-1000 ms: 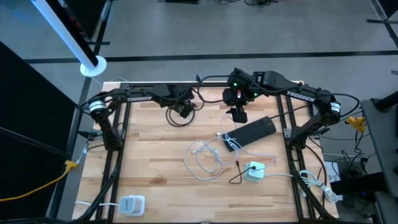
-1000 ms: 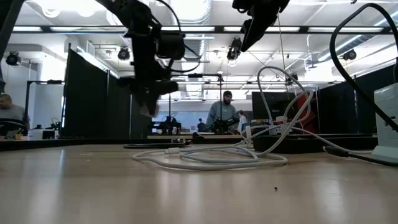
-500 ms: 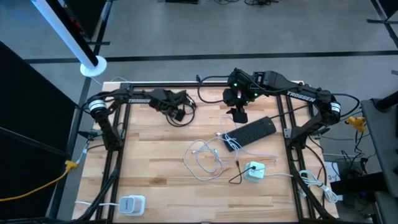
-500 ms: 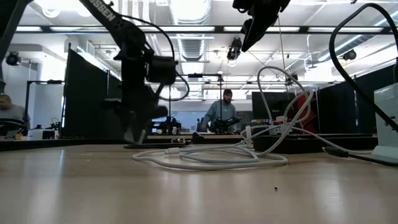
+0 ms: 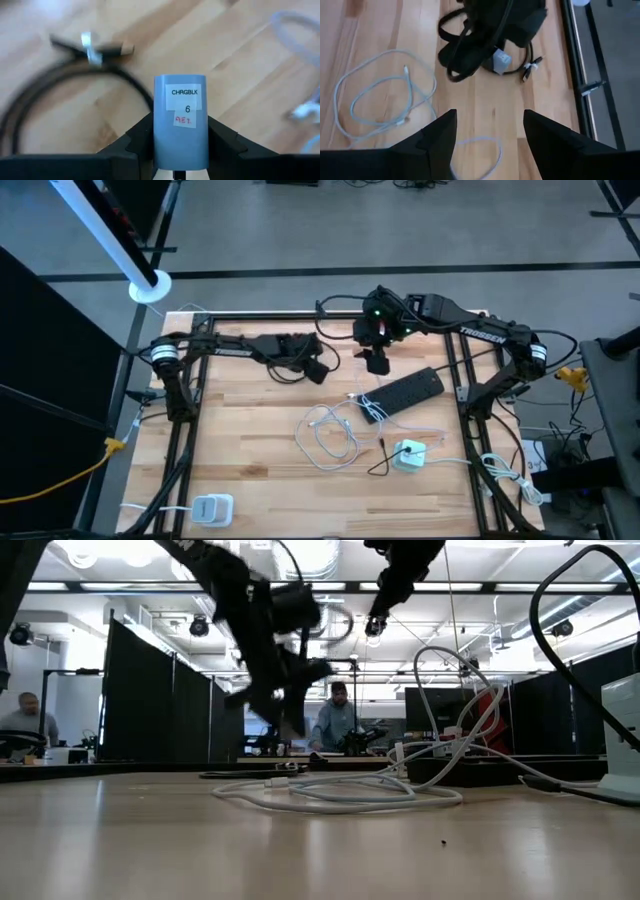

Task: Plug in charger cables
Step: Insert the top left black charger cable into the purple charger adapter

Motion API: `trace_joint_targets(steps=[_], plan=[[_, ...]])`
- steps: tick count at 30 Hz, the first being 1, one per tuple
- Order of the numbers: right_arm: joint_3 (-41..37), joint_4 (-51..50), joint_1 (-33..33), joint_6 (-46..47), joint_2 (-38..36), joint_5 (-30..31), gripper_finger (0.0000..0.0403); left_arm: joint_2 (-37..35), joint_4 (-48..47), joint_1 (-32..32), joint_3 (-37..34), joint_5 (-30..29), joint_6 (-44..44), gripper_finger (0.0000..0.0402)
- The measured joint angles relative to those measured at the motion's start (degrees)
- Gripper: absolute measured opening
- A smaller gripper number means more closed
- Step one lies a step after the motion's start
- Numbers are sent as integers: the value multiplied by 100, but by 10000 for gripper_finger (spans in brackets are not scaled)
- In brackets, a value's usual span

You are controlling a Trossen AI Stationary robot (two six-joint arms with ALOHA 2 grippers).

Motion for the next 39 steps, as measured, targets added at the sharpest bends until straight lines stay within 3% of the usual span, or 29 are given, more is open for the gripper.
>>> trace_joint_targets(steps=[5,10,16,23,28,34,39], plan=[[-741,1023,0,428,4,4,208,-684,-1287,6,548,-1003,595,120],[-1517,2143,0,1062,15,52,211,-1760,-2195,17,625,-1893,785,120],[-1960,3526,38,1495,115,822,207,-3253,-2234,32,444,-1975,1201,120],[-1702,5266,186,1757,1150,906,213,-4616,-2159,8,429,-1934,1284,120],[-906,5323,236,2189,2312,954,216,-5266,-2119,6,381,-1860,1623,120],[33,4914,225,2576,3394,1719,201,-5720,-2118,6,89,-1230,1677,120],[974,3336,229,2648,4015,2377,188,-6011,-2125,6,-355,-901,1647,120]])
